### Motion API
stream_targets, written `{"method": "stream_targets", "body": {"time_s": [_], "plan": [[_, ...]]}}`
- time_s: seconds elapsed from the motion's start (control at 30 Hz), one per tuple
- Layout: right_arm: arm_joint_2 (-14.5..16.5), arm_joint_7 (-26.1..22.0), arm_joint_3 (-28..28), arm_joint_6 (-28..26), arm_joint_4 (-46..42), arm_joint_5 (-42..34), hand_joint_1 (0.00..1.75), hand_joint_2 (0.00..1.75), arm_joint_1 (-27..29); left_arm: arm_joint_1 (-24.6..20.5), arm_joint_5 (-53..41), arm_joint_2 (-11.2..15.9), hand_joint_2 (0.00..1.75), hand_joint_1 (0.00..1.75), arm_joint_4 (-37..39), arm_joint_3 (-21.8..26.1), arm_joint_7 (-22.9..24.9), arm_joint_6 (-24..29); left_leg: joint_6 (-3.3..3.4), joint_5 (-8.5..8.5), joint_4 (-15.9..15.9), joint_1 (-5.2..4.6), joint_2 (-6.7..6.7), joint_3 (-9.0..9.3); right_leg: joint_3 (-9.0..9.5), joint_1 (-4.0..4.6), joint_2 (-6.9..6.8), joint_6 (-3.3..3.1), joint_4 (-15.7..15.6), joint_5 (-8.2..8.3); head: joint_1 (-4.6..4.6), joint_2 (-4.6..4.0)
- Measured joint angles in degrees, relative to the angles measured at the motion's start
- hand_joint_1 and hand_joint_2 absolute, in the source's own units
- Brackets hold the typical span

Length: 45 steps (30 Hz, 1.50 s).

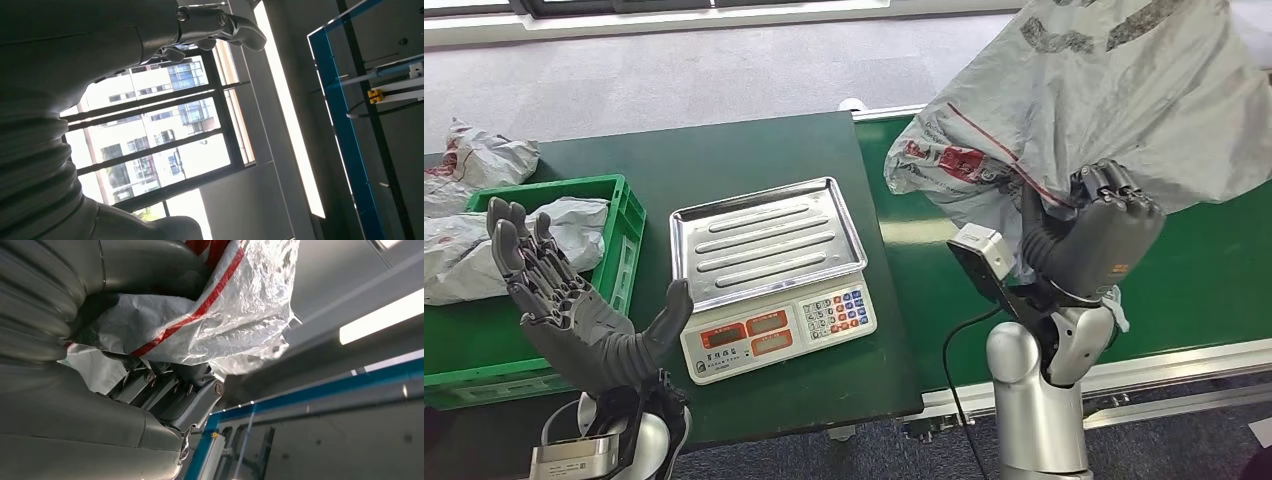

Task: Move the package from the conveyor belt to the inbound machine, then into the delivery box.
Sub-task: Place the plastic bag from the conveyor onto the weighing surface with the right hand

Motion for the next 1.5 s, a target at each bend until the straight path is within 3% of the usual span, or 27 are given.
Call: {"method": "stream_targets", "body": {"time_s": [0.2, 0.3, 0.4, 0.5, 0.63, 1.07, 1.2, 1.33, 1.5], "plan": [[0.87, -3.22, 0.25, 0.98, 0.44, -9.77, 1.75, 1.75, -1.55, -0.55, 0.43, -0.50, 1.75, 0.00, 0.69, -0.16, 0.00, 0.00, 0.01, 0.02, 0.00, 0.00, -0.01, 0.00, 0.05, -0.01, 0.00, 0.00, 0.01, 0.01, 0.00, 0.00], [0.91, -1.96, 2.27, 7.33, 4.55, -13.62, 1.75, 1.75, -4.06, -1.14, 0.97, -0.55, 1.75, 0.00, 0.96, -0.35, 0.00, 0.00, 0.00, 0.01, -0.03, 0.01, 0.11, -0.34, 0.07, -0.01, 0.05, -0.01, 0.04, 0.02, 0.02, 0.00], [1.30, 0.37, 7.55, 12.91, 15.19, -13.74, 1.75, 1.75, -10.40, -2.59, 1.91, -0.60, 1.75, 0.00, 1.26, -1.00, 0.00, 0.00, -0.04, 0.06, -0.04, 0.02, 0.30, -0.32, -0.05, 0.00, 0.20, -0.08, 0.05, 0.07, 0.01, 0.00], [2.24, 1.80, 13.68, 12.64, 26.43, -13.28, 1.75, 1.75, -16.69, -3.78, 2.24, -0.79, 1.75, 0.00, 1.81, -1.76, 0.00, 0.00, -0.12, 0.29, -0.03, 0.06, 0.16, -0.01, -0.13, 0.07, 0.10, -0.16, 0.07, 0.18, -0.01, 0.00], [2.81, 2.40, 18.09, 12.08, 34.27, -13.25, 1.75, 1.75, -20.62, -4.24, 2.24, -0.85, 1.75, 0.00, 2.34, -1.87, 0.00, 0.00, -0.15, 0.36, -0.04, 0.09, -0.03, -0.09, -0.14, 0.11, -0.04, -0.18, 0.08, 0.19, -0.01, 0.00], [3.23, 5.89, 26.47, 13.13, 44.97, -18.42, 1.75, 1.75, -23.00, -4.42, 3.09, -0.84, 1.75, 0.00, 2.62, -1.89, 0.00, 0.00, -0.11, 0.31, -0.03, 0.08, -0.05, -0.13, -0.17, 0.09, -0.03, -0.17, 0.06, 0.18, -0.01, 0.00], [3.25, 5.52, 27.99, 12.83, 48.51, -20.06, 0.06, 1.75, -23.01, -4.75, 3.40, -0.84, 1.75, 0.00, 2.96, -1.90, 0.00, 0.00, -0.11, 0.31, -0.03, 0.08, -0.05, -0.12, -0.17, 0.10, -0.02, -0.17, 0.06, 0.19, 0.00, 0.00], [3.27, 5.95, 29.69, 13.89, 52.00, -21.76, 0.00, 0.00, -23.02, -5.31, 3.15, -0.84, 1.75, 0.00, 3.49, -1.90, 0.00, 0.00, -0.11, 0.31, -0.03, 0.08, -0.04, -0.12, -0.17, 0.09, -0.02, -0.17, 0.06, 0.19, -0.01, 0.00], [3.23, 5.26, 30.54, 18.05, 55.40, -24.38, 0.00, 0.00, -23.39, -5.40, 2.20, -0.85, 1.75, 0.00, 3.80, -1.88, 0.00, -0.40, -0.12, 0.31, -0.03, 0.08, -0.04, -0.13, -0.19, 0.09, -0.02, -0.17, 0.06, 0.19, -0.01, 0.00]]}}
